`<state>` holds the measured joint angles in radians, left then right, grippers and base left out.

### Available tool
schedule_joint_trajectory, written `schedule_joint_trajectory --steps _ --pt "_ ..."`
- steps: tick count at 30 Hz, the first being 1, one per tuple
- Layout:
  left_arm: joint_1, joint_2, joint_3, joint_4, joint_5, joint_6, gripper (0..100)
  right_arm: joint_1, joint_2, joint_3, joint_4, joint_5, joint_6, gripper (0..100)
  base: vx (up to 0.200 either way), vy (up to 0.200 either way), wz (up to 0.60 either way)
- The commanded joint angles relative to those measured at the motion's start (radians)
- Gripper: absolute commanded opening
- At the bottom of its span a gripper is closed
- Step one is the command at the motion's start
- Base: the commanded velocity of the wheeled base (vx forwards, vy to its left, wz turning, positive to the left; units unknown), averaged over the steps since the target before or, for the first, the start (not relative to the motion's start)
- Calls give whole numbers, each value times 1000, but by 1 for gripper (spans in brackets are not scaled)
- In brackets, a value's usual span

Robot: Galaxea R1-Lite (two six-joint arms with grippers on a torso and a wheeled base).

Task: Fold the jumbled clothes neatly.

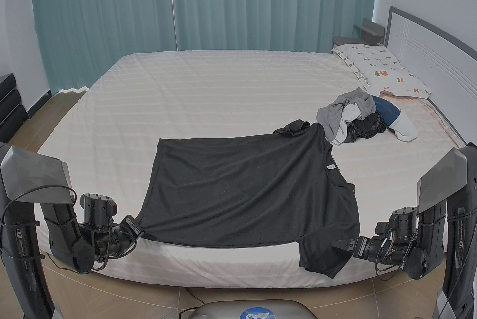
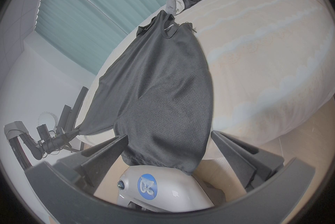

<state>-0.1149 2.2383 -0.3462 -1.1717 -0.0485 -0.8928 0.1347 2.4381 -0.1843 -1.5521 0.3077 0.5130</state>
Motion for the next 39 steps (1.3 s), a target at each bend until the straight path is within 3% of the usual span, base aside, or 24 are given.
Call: schedule_joint_trajectory --steps 1,4,5,18,25,39 --pt "-2 0 1 0 1 0 0 0 7 -4 -13 2 1 100 0 0 0" --pt "0 1 1 0 1 0 0 0 6 -7 -14 2 1 100 0 0 0" --pt "0 0 1 0 1 0 0 0 6 -9 -13 2 -1 0 0 0 0" --pt "1 0 39 -65 2 5 0 -50 -36 85 -13 5 -60 0 0 0 0" --pt "26 1 44 -88 7 12 0 -53 -90 149 -13 57 -79 0 0 0 0" --pt "61 -6 92 -103 7 137 0 -61 -119 184 21 77 -114 0 0 0 0"
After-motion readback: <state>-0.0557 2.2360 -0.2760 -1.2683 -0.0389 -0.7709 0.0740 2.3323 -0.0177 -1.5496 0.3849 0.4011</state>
